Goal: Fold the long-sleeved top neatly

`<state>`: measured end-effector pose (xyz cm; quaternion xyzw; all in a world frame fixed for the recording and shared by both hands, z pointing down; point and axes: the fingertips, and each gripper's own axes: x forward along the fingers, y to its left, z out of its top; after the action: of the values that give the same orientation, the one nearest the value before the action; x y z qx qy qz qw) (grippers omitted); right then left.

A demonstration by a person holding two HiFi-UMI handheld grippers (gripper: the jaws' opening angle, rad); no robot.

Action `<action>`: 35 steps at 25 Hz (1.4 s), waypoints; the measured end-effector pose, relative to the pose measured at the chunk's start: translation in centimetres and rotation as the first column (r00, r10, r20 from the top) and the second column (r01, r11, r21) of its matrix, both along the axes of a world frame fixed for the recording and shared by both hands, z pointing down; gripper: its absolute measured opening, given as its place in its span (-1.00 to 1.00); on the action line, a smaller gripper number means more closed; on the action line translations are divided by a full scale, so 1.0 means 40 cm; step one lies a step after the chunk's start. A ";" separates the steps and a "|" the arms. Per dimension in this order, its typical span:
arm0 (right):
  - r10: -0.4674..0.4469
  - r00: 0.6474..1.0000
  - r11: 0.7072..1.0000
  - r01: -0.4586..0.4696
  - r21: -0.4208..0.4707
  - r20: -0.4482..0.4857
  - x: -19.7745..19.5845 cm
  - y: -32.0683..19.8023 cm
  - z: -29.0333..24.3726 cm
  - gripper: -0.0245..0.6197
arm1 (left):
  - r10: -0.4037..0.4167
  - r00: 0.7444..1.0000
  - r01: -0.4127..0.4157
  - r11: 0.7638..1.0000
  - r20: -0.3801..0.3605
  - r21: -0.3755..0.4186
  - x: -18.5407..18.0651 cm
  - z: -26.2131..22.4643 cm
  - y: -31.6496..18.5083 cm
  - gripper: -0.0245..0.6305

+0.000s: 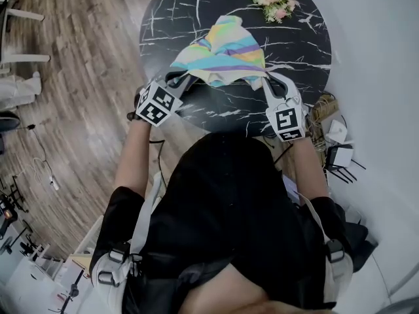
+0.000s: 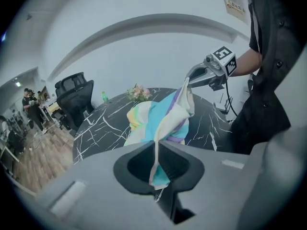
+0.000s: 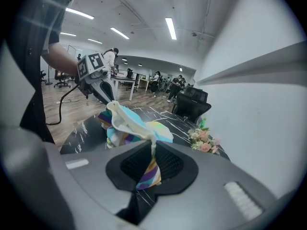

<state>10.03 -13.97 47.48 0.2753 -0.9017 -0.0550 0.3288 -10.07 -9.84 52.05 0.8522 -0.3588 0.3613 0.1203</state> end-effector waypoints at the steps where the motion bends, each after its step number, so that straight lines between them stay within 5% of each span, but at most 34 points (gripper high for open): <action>1: 0.002 1.000 1.000 -0.002 0.009 0.007 -0.001 0.005 -0.010 -0.82 | -0.018 1.000 0.018 1.000 -0.016 0.014 -0.005 -0.018 0.009 -0.84; 15: -0.035 0.995 0.990 0.022 0.141 0.088 -0.020 0.206 -0.159 -0.82 | -0.125 0.990 0.135 0.975 -0.064 0.177 -0.024 -0.202 0.265 -0.85; 26: -0.015 0.997 0.998 0.010 0.069 0.079 0.051 0.480 -0.095 -0.82 | -0.170 0.975 0.186 0.978 -0.144 0.100 0.073 -0.132 0.573 -0.85; 35: -0.040 0.997 0.999 0.038 0.036 0.061 0.122 0.645 -0.066 -0.83 | -0.193 0.972 0.203 0.977 -0.135 0.066 0.143 -0.123 0.748 -0.86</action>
<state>14.91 11.82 44.82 0.2651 -0.9155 -0.0684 0.2950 -4.35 20.09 47.15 0.8376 -0.4477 0.2777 0.1446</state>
